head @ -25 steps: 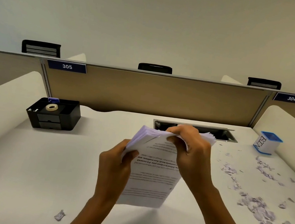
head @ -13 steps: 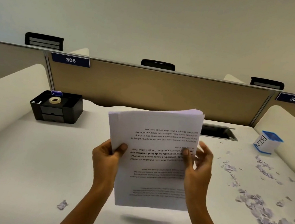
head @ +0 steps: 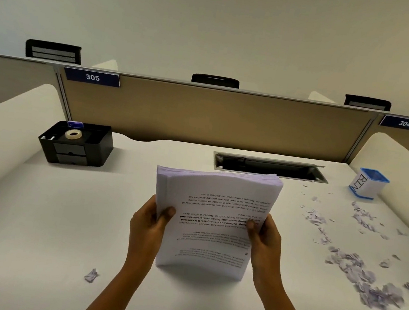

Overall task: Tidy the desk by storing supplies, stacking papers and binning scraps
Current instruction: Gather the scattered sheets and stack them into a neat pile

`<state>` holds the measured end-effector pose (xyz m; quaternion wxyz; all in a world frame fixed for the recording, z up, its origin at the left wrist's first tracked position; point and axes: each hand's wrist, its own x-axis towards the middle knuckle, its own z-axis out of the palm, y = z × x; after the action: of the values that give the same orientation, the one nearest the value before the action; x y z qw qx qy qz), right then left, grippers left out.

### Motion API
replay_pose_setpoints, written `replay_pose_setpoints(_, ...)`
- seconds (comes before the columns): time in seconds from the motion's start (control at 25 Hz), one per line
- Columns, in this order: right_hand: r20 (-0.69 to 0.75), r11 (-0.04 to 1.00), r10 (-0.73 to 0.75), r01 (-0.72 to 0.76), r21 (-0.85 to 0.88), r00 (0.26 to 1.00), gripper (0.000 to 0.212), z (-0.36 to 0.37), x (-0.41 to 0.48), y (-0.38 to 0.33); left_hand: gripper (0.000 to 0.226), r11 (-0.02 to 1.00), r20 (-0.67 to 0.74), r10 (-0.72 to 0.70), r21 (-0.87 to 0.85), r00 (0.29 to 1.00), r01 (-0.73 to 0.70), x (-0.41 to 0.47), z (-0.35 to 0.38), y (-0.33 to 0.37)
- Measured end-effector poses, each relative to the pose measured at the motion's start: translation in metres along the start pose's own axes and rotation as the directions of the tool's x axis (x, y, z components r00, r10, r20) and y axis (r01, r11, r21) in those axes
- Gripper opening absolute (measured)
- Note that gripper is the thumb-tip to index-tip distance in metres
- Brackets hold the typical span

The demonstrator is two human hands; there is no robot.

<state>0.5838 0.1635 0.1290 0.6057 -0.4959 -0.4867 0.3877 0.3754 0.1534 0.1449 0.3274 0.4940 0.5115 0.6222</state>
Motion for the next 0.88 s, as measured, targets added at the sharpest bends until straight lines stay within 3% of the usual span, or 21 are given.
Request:
replay_pose_setpoints(0.08, 0.009, 1.0, -0.025, 0.025, -0.011, 1.0, 0.053, -0.002, 0.004, -0.003, 0.016, 1.0, -0.015, 0.007, -0.019, 1.0, -0.007, 0.001, 0.0, 0.0)
replay_pose_setpoints(0.2, 0.012, 0.999, -0.038, 0.038, -0.009, 0.999, 0.037, -0.004, 0.004, -0.003, 0.016, 0.999, -0.034, 0.013, -0.03, 0.999, -0.014, -0.001, -0.001, -0.001)
replay_pose_setpoints(0.32, 0.035, 1.0, -0.001, 0.0, 0.027, 0.999, 0.056, -0.005, -0.003, 0.003, 0.02, 1.0, -0.006, 0.002, -0.021, 1.0, -0.003, -0.006, -0.002, -0.003)
replay_pose_setpoints(0.36, 0.034, 1.0, 0.006, -0.007, 0.029, 0.999, 0.053, -0.005, -0.004, 0.004, 0.018, 1.0, -0.006, -0.002, -0.02, 1.0, 0.002, -0.007, -0.003, -0.005)
replay_pose_setpoints(0.48, 0.001, 0.999, 0.003, -0.003, 0.033, 1.0, 0.014, -0.005, -0.002, 0.009, 0.01, 1.0, -0.029, -0.001, -0.03, 1.0, 0.0, -0.006, -0.005, -0.006)
replay_pose_setpoints(0.68, -0.026, 0.999, 0.03, -0.03, 0.022, 0.999, 0.013, -0.005, -0.006, 0.018, 0.014, 1.0, -0.005, -0.016, 0.007, 1.0, 0.016, -0.013, -0.006, -0.014)
replay_pose_setpoints(0.76, -0.113, 0.999, 0.032, -0.033, -0.001, 0.993, 0.013, -0.004, -0.005, 0.016, 0.027, 0.999, -0.003, 0.031, 0.026, 1.0, -0.031, -0.012, -0.007, -0.009)
replay_pose_setpoints(0.88, -0.177, 0.999, -0.038, 0.037, -0.013, 0.983, 0.017, -0.002, -0.001, 0.004, 0.072, 0.972, -0.086, 0.214, 0.118, 0.973, -0.204, 0.0, -0.015, 0.014)
